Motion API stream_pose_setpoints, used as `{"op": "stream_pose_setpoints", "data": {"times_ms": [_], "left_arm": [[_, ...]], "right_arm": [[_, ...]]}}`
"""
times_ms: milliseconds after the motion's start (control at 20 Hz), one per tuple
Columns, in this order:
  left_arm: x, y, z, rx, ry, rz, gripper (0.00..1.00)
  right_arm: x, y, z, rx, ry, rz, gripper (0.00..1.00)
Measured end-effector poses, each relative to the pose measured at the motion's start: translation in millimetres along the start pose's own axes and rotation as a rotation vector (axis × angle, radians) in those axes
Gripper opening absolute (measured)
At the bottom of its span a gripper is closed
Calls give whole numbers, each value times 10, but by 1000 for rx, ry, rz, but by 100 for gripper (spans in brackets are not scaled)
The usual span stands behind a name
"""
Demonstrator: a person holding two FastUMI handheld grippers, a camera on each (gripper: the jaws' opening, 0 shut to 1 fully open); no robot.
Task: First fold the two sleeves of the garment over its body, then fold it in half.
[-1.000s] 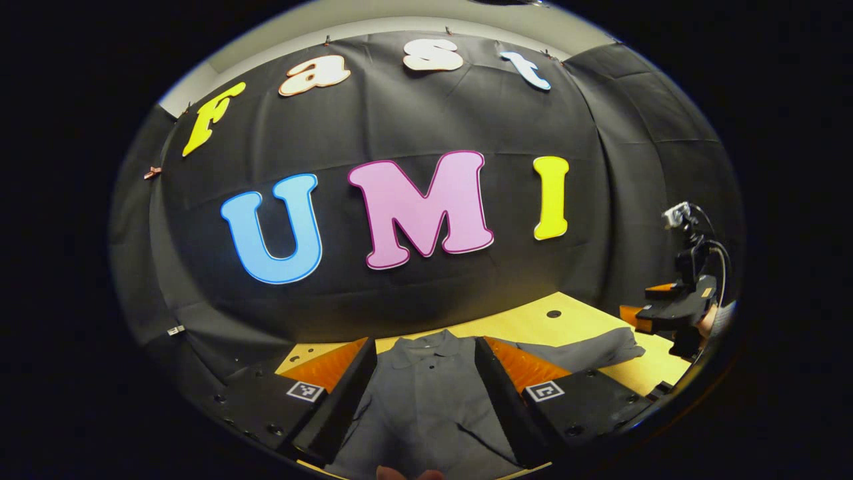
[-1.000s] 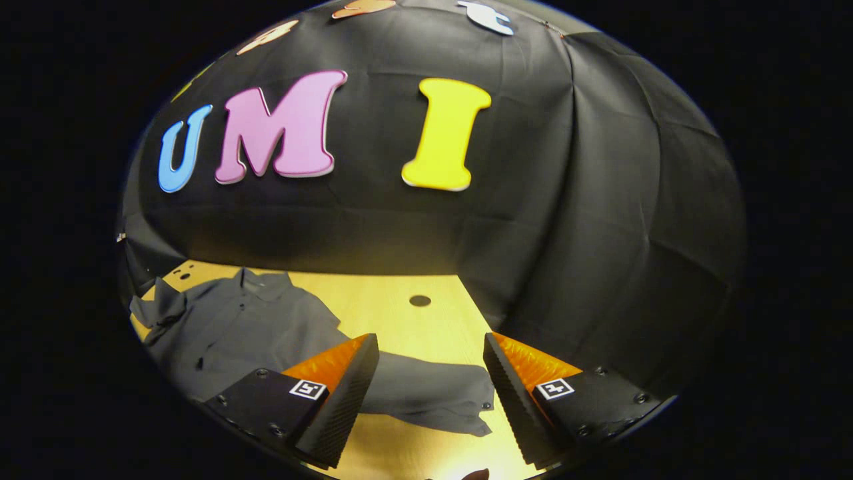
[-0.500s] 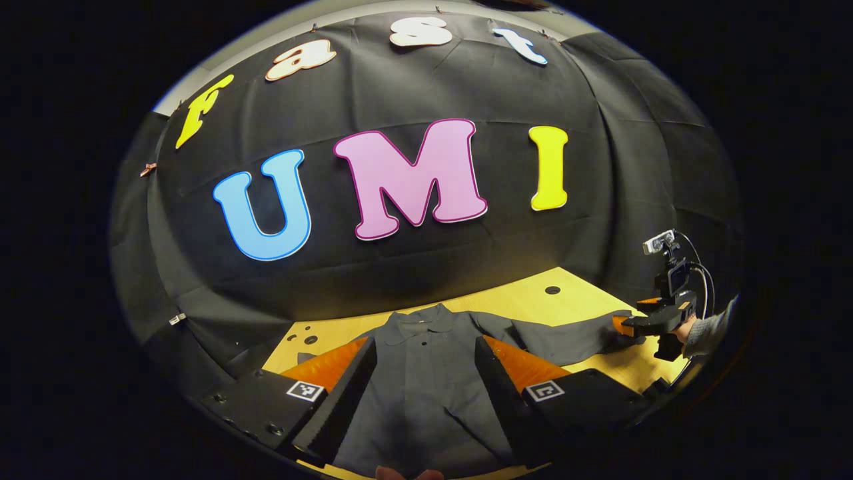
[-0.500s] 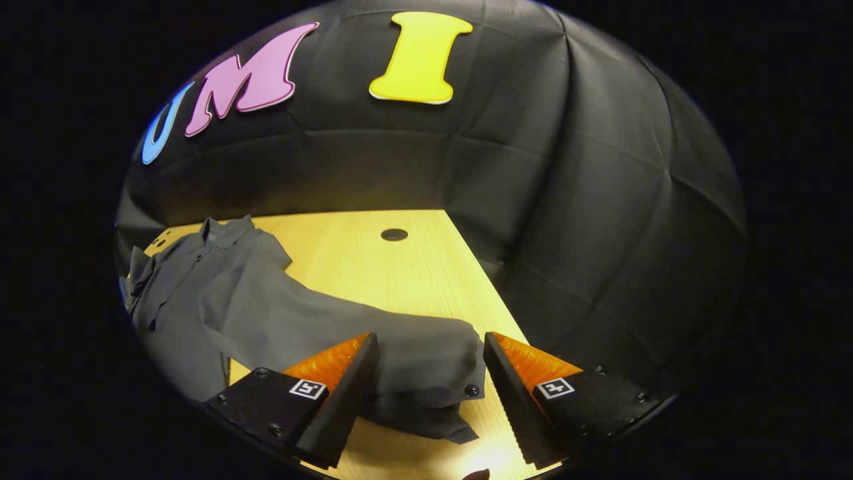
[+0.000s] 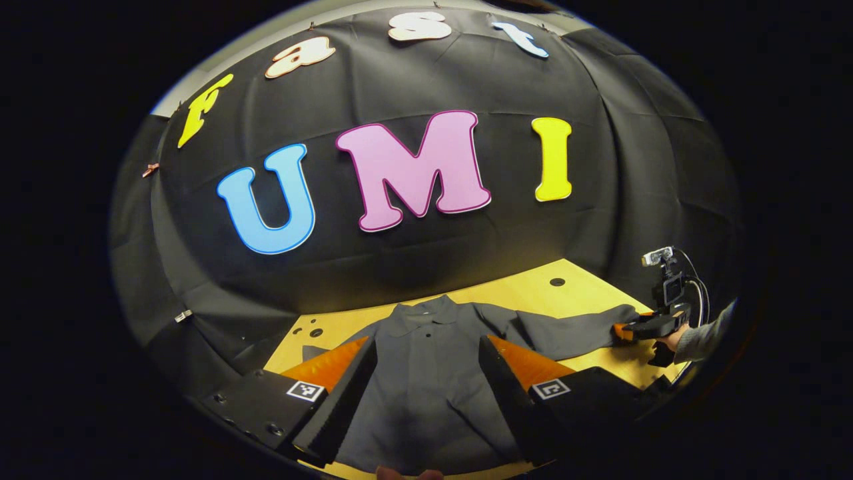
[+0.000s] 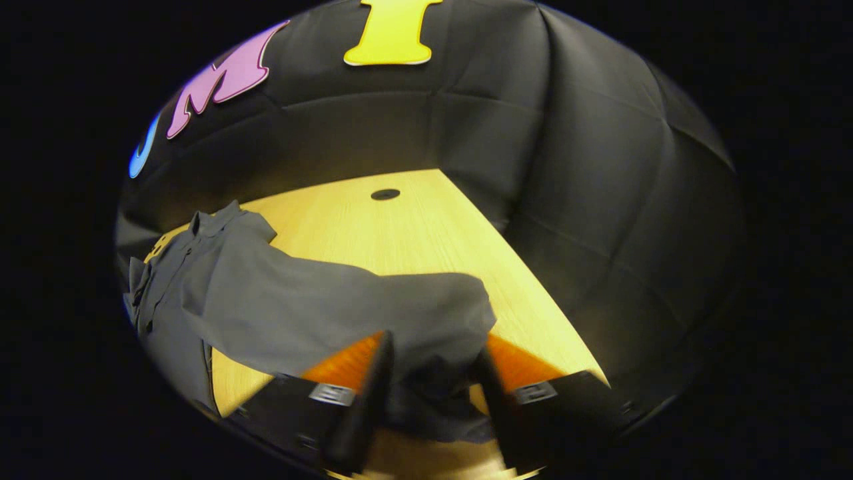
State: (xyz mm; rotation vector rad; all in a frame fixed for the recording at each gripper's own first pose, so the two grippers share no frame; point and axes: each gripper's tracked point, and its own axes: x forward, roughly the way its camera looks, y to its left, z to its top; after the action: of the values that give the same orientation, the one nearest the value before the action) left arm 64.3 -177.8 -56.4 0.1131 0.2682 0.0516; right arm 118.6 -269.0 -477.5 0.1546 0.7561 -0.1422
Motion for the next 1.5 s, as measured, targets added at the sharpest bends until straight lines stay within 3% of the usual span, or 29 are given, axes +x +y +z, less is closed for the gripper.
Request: {"op": "stream_pose_setpoints", "data": {"times_ms": [100,150,400,900,1200,1500], "left_arm": [[-50,72,-33,-9,-2,6,97],[-77,117,-58,-12,-5,10,97],[-249,405,-93,-8,-31,7,97],[-374,925,-212,-12,-85,-101,97],[-414,1295,-288,-32,-115,-126,97],[-432,1764,-391,-64,-136,-107,97]], "right_arm": [[-38,14,40,-39,-3,-35,10],[-5,10,25,-45,5,-41,8],[-267,-1,229,-16,-43,-72,7],[-1328,138,368,-30,-153,-169,7],[-1840,661,550,-41,-230,-155,7],[-2079,1447,845,-55,-291,-103,7]]}}
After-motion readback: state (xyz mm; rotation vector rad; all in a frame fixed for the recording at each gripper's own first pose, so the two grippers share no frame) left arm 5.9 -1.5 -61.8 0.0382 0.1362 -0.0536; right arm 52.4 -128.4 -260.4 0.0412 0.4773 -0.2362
